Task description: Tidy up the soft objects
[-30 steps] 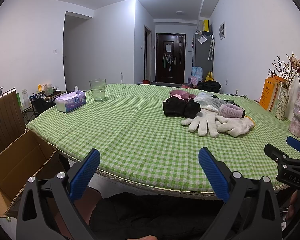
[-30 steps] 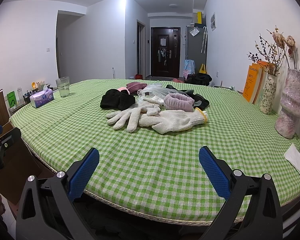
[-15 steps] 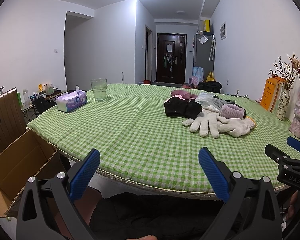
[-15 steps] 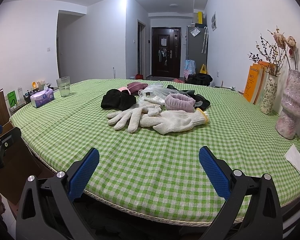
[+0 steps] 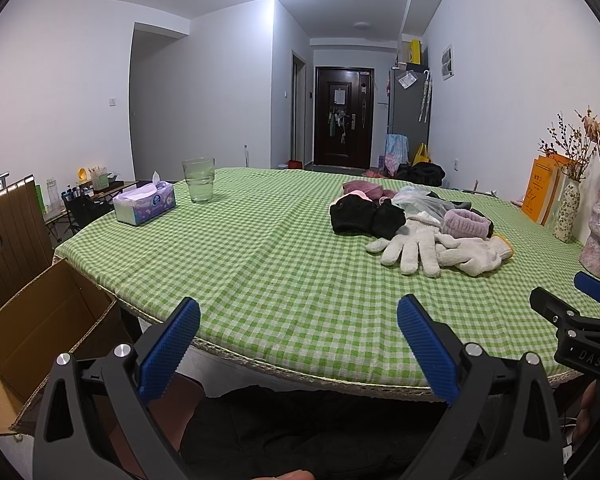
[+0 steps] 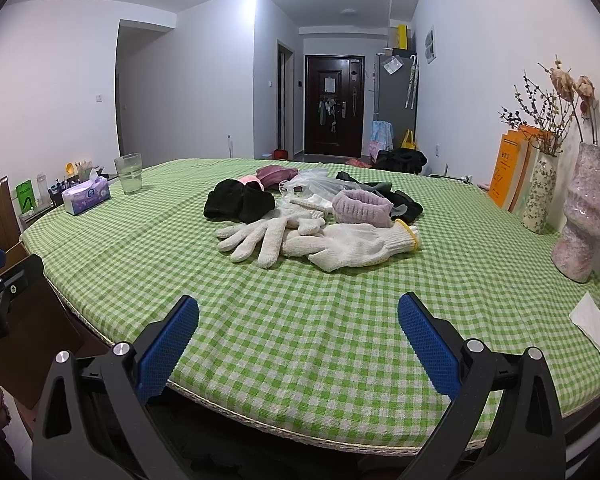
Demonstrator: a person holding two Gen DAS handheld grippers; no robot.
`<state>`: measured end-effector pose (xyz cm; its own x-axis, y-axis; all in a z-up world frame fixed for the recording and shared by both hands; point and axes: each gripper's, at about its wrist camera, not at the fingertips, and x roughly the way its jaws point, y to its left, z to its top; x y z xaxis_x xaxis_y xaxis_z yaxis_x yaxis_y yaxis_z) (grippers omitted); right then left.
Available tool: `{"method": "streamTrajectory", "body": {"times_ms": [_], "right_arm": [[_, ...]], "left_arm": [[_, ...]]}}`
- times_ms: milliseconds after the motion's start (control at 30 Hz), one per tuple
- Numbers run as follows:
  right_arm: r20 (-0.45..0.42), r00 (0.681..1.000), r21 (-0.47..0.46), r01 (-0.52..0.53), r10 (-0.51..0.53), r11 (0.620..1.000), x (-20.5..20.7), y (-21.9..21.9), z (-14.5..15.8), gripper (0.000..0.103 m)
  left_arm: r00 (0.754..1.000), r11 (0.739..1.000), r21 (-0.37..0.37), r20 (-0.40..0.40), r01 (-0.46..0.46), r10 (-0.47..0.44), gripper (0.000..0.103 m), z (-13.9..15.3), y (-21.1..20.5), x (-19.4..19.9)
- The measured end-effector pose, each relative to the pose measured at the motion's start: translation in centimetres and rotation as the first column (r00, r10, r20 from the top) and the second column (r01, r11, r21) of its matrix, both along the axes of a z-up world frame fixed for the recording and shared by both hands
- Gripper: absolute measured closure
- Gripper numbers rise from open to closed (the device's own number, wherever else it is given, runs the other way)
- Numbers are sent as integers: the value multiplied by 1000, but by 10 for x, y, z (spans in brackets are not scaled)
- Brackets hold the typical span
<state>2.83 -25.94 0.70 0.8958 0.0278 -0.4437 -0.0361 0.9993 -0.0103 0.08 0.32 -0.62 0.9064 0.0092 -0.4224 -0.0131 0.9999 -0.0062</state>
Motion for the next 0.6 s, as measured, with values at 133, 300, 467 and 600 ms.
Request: {"method": "streamTrajectory", "body": {"times_ms": [133, 300, 467, 600], "right_arm": [[-2, 1000, -1, 4, -4, 1000, 1, 0, 0, 7], [-8, 999, -2, 32, -32, 999, 5, -7, -2, 7], [-33, 996, -4, 78, -78, 997, 19, -23, -11, 7], [-85, 992, 25, 98, -96, 995, 41, -41, -16, 7]], "left_arm": [[1000, 1000, 0, -2, 0, 0, 7, 0, 0, 0], [1000, 1000, 1, -7, -16, 16, 7, 0, 2, 5], [999, 1000, -3, -23, -24, 24, 7, -4, 3, 21], [999, 1000, 7, -45, 10, -10, 7, -9, -2, 40]]}}
